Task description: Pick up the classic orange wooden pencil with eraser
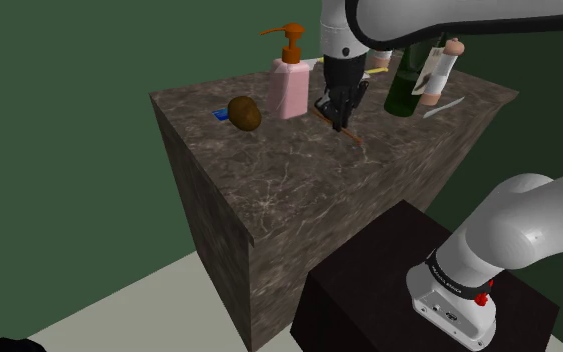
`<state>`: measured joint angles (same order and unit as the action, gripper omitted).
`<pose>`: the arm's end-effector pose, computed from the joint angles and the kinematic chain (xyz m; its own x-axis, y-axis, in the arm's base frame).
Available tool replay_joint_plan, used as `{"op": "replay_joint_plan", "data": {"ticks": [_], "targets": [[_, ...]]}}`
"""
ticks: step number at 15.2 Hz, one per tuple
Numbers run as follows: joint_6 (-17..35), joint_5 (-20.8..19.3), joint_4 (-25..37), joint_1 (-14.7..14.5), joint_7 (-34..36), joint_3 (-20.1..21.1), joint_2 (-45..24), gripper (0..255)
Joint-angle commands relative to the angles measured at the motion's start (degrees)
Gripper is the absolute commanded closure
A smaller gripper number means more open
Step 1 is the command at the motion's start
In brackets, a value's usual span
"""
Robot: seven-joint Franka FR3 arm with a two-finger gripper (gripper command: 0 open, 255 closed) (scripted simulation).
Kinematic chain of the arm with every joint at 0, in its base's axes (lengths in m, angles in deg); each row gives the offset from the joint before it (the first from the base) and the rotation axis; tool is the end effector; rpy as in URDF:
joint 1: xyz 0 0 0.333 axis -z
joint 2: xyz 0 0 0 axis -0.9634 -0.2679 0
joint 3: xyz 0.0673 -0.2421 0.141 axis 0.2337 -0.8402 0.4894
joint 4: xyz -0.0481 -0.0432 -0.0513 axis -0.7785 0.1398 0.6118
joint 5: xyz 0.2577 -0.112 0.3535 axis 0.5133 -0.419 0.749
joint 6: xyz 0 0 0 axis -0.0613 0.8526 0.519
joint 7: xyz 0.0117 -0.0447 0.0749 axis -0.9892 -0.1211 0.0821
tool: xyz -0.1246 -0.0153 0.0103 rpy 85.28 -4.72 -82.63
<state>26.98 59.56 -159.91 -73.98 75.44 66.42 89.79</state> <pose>0.4335 0.1766 0.4978 0.9983 -0.0560 -0.0187 -0.0502 -0.9722 0.2287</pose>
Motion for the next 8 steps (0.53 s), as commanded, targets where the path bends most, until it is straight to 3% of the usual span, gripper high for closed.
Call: {"op": "replay_joint_plan", "data": {"ticks": [1,8], "targets": [[-1.5,-0.1,1.7,0.1,-0.2,-0.1,-0.2,255],[-5.3,-0.5,6.0,0.4,-0.7,-0.4,-0.7,255]]}}
